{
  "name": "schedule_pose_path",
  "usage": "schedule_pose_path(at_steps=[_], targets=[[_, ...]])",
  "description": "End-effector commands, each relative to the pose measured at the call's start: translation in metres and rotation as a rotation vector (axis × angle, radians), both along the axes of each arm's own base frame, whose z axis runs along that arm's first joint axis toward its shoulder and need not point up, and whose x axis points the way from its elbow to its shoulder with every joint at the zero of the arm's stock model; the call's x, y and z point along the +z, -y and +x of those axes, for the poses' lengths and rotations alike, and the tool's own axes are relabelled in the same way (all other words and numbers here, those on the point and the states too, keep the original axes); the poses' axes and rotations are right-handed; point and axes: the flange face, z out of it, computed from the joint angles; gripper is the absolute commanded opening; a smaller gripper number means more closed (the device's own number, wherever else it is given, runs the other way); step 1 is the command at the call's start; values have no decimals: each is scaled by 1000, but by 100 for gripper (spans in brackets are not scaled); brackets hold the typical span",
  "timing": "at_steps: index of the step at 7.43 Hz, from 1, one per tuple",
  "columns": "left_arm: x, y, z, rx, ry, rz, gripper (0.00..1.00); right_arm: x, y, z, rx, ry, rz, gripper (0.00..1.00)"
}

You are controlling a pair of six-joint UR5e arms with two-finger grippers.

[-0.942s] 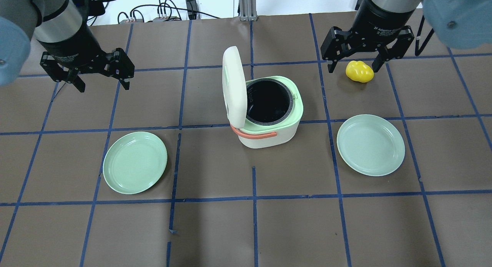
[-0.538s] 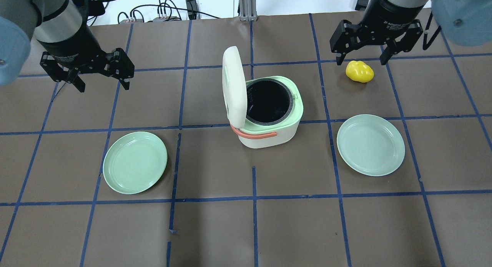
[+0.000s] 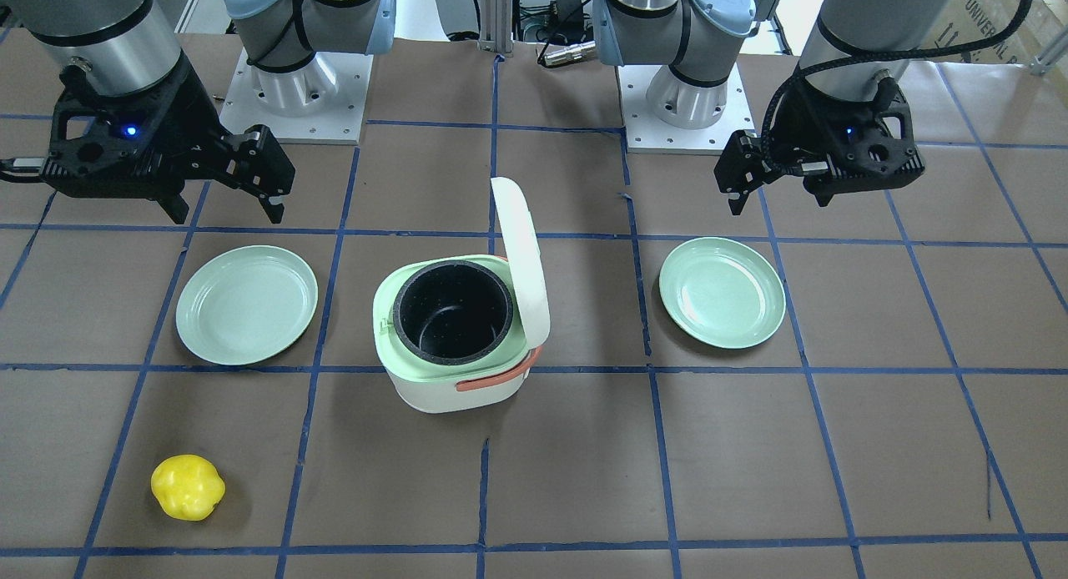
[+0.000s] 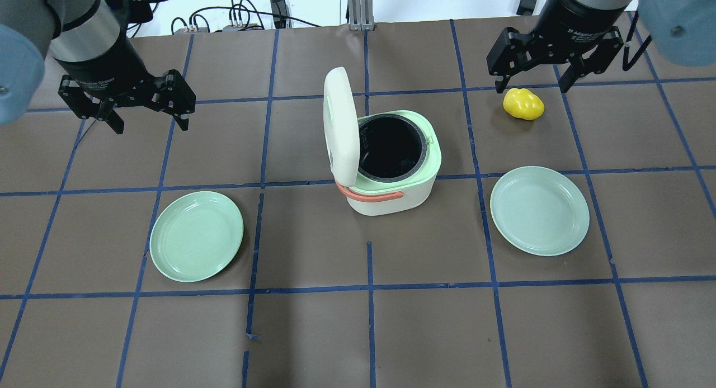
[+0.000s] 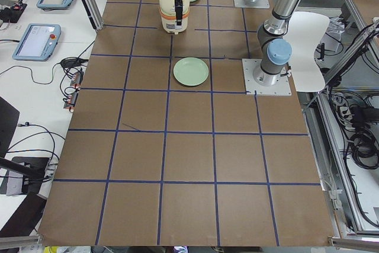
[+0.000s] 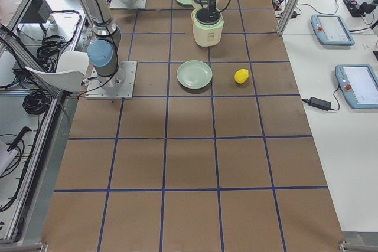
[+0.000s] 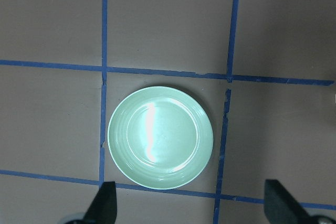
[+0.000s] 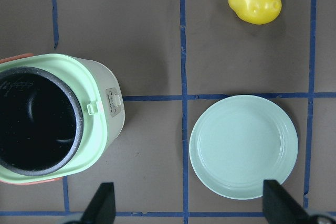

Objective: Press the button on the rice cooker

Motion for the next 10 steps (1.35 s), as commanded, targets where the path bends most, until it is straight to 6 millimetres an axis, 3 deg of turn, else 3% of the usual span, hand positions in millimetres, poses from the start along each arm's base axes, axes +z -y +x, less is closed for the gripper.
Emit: schedule_pose_path(at_steps=[1,10], targets=[[0,0,0,0,0,1,100,0,-1,0,-2,2,1,100],[0,0,0,0,0,0,100,-11,-4,2,-9,11,22,100]])
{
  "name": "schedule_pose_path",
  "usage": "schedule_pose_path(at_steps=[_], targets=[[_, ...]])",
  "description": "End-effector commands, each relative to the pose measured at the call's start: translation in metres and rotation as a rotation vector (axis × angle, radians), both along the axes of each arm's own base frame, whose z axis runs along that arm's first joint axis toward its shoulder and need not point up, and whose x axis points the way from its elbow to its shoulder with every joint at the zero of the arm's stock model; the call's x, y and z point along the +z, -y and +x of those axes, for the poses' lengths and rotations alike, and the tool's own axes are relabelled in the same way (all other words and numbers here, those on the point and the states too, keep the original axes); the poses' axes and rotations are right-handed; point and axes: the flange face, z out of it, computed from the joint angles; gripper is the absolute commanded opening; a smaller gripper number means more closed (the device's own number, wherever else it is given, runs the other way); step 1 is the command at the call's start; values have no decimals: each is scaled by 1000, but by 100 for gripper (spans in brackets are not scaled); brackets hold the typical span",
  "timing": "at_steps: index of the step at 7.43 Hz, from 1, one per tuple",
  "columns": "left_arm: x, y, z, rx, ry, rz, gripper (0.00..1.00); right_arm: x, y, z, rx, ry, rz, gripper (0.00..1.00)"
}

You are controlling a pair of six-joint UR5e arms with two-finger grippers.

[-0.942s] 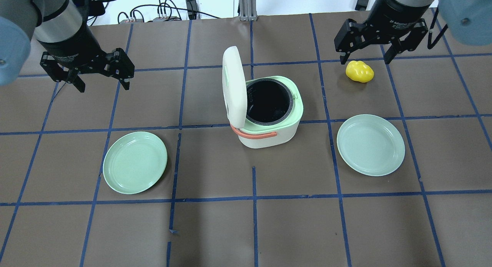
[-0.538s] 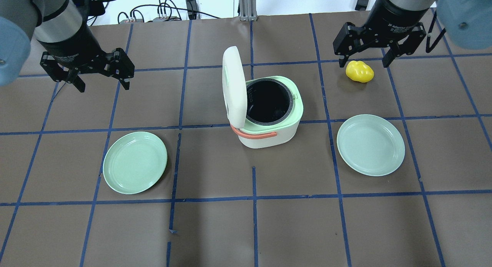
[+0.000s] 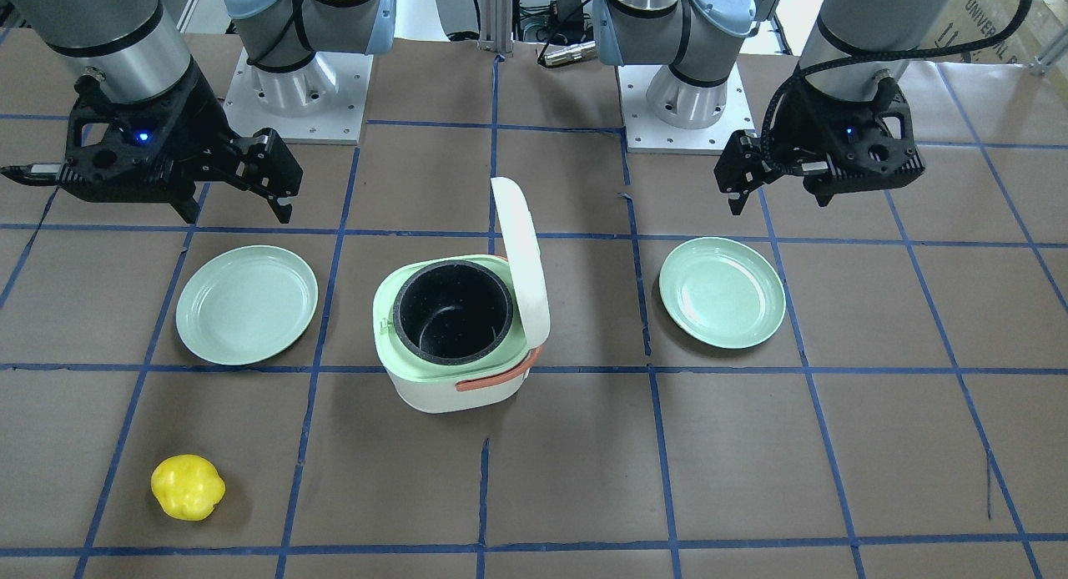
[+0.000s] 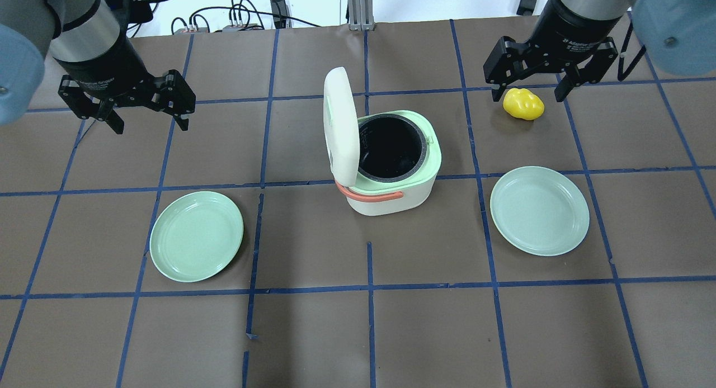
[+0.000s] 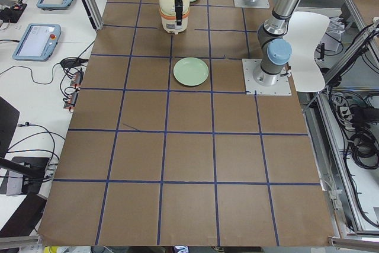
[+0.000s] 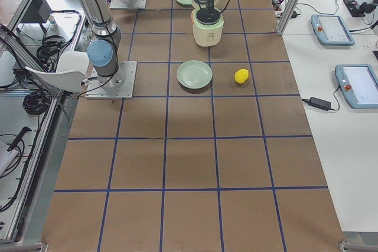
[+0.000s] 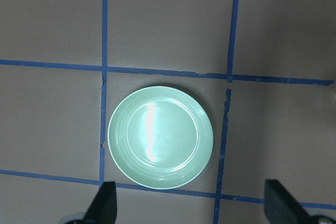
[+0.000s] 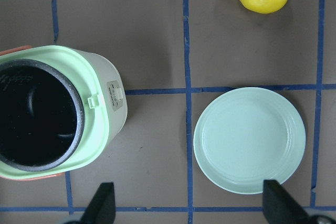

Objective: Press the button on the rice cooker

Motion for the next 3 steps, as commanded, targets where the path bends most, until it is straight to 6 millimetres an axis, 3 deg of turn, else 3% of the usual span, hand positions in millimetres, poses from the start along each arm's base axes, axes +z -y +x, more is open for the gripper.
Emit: schedule_pose_path(at_steps=[1,3], targets=[[0,0,0,0,0,0,100,0,0,0,0,0,-1,100],[0,0,0,0,0,0,100,-3,-1,0,0,0,5,100]])
